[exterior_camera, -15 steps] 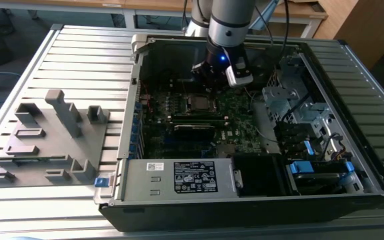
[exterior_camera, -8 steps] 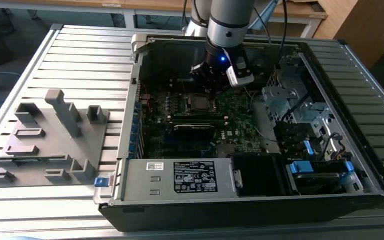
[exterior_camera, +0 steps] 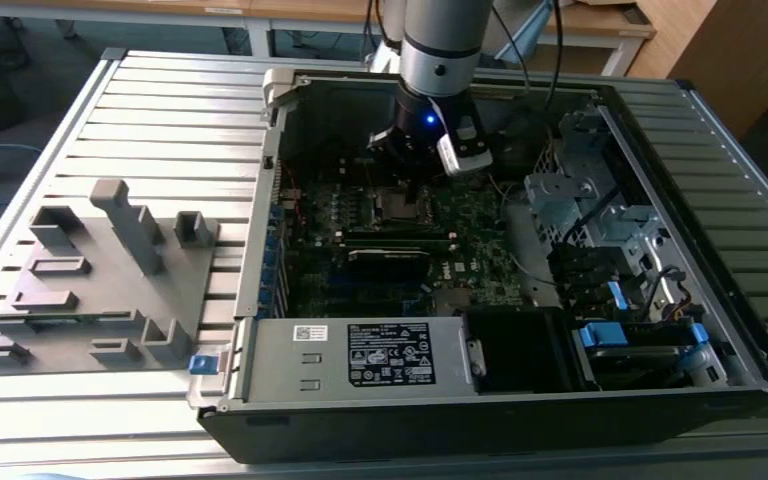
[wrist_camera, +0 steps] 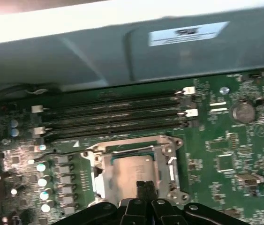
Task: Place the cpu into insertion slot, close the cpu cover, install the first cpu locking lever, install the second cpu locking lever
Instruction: 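Close the cpu cover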
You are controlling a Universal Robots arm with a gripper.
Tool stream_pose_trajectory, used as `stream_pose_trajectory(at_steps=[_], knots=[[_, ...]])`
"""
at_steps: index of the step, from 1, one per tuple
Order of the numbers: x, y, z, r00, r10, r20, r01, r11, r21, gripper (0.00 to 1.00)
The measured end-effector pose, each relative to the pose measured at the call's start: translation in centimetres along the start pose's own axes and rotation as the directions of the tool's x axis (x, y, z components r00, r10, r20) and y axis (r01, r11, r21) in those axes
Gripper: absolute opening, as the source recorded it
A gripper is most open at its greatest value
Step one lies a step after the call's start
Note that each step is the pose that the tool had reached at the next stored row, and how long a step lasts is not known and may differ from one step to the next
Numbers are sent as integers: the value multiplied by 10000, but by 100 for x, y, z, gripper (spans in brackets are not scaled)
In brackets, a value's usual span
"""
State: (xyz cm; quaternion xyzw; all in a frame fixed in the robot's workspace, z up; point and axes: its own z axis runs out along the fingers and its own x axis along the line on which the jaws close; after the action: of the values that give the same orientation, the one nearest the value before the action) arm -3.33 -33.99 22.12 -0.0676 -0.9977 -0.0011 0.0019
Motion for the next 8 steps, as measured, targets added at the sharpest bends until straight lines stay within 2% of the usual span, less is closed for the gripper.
stream_pose_trajectory(at_steps=[4, 8], knots=[[83, -11, 13, 10000, 0, 4, 0, 10000, 27, 11], [100, -13, 15, 10000, -1, 6, 1, 10000, 36, 11]])
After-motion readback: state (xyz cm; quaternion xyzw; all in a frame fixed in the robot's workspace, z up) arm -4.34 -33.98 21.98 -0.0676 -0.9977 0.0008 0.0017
